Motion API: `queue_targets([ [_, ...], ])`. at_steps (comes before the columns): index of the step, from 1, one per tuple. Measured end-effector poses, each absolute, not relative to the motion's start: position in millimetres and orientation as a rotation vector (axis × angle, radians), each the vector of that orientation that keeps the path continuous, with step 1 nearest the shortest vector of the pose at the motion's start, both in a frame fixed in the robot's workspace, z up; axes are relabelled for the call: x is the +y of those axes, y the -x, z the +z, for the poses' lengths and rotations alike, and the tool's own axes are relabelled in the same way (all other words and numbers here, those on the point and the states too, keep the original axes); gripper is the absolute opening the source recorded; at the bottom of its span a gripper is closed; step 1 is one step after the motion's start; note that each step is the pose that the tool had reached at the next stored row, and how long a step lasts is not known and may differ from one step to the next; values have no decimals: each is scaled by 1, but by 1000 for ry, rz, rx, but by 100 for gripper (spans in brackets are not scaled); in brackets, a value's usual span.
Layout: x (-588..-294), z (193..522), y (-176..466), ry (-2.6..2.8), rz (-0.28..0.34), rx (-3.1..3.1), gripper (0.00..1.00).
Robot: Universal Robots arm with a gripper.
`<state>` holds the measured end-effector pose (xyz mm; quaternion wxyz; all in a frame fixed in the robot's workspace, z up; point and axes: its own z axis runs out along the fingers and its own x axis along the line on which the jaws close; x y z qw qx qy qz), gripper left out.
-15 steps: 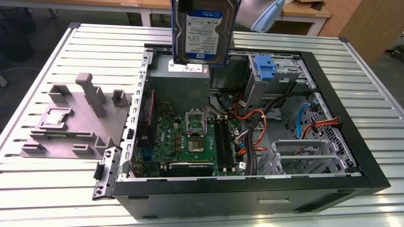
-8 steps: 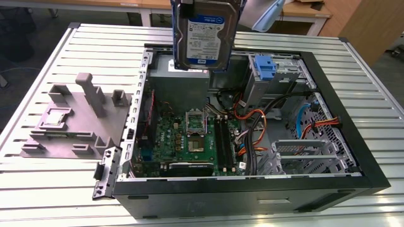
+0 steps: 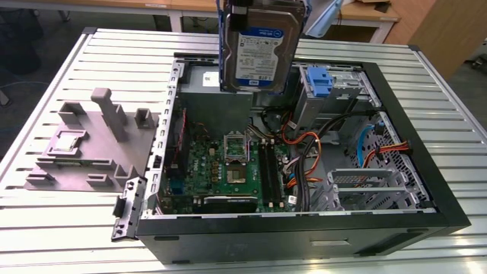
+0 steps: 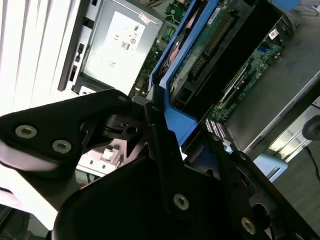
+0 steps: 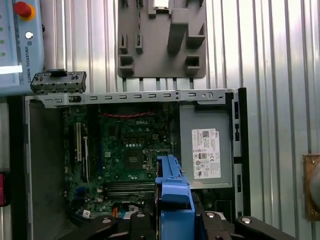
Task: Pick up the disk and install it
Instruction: 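Pick up the disk, then insert the disk into the insertion slot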
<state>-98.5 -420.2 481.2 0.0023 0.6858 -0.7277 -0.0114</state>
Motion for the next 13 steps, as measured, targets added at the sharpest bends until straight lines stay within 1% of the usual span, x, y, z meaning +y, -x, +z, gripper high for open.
queue_targets([
  [4, -434, 479, 98, -2151, -36, -2283, 36],
  [13, -436, 479, 98, -2151, -36, -2283, 36],
])
